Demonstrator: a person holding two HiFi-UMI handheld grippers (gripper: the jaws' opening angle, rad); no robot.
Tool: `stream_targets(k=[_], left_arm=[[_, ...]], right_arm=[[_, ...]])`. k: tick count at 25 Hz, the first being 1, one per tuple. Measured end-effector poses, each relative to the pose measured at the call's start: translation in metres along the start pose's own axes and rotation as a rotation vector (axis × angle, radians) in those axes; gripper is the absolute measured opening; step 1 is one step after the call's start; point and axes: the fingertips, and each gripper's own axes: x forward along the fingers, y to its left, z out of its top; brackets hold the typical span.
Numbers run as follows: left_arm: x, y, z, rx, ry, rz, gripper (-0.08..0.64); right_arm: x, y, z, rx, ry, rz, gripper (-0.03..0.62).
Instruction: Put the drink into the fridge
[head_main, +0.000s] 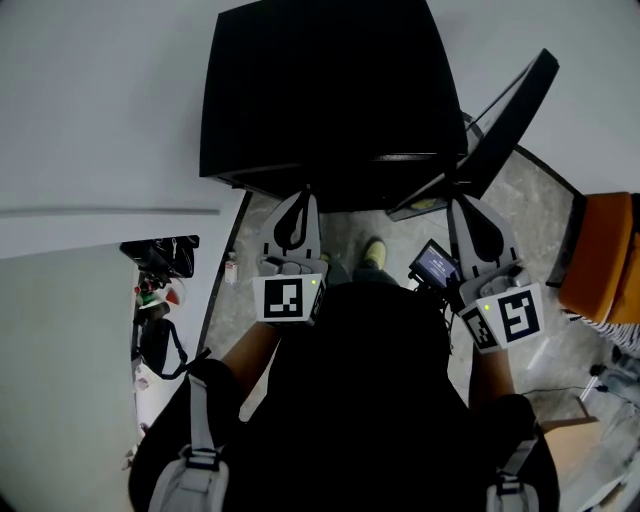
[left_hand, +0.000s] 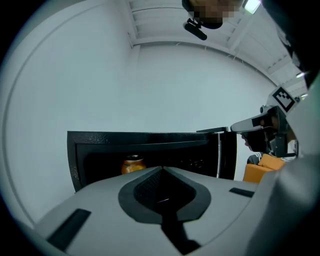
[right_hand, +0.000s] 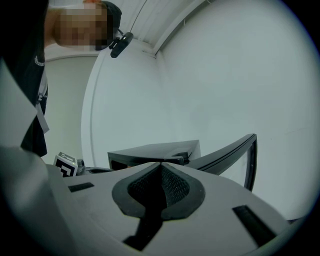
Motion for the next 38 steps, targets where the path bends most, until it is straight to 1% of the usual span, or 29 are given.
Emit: stream_targets(k=[7,14,20,23,29,33,38], left_arm=[[-0.009,0.013,-0.005,-0.012,0.021,-0.007,0.014],[-0.042,0.037,-0.014,-0.014,0.037,-0.006,0.014],[-0.086,0.059,-0.029,-0.034,0.052,0.016,0.014],[-0.108,0.065,-0.04,-0.045,0.066,0.014,0.014],[-0.164,0.071,-0.049,-0.058,0.041,0.017,0.014],[-0.202,0.071,-0.057,-0.067,0.031,0.002,0.014],[-0.246,0.074,-0.062,-0.065,0.021,-0.011,0.014]], right_arm=[[0.001,0.014,-0.001,-0.008,0.003,-0.018,0.012],[0.0,0.058,-0.006,0.019,0.002,-0.013,0.012],[-0.009,0.1,-0.023,0.003,0.041,-0.021,0.012],[-0.017,0.123,-0.031,-0.005,0.048,-0.02,0.012],[-0.047,0.177,-0.045,-0.01,0.056,-0.029,0.012],[-0.071,0.213,-0.062,-0.017,0.071,-0.039,0.012],[-0.095,0.248,-0.073,-0.03,0.057,-0.055,0.012]])
